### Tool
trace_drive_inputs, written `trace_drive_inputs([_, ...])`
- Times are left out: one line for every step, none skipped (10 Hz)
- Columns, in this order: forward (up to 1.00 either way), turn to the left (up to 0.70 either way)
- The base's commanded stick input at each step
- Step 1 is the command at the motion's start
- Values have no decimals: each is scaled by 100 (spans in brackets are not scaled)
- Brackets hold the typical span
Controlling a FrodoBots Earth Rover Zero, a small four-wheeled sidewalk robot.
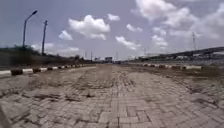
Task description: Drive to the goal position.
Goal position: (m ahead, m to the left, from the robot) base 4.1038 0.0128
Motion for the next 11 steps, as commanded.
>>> trace_drive_inputs([100,0])
trace_drive_inputs([100,0])
trace_drive_inputs([100,0])
trace_drive_inputs([100,0])
trace_drive_inputs([100,0])
trace_drive_inputs([100,0])
trace_drive_inputs([100,0])
trace_drive_inputs([100,0])
trace_drive_inputs([100,0])
trace_drive_inputs([100,0])
trace_drive_inputs([100,0])
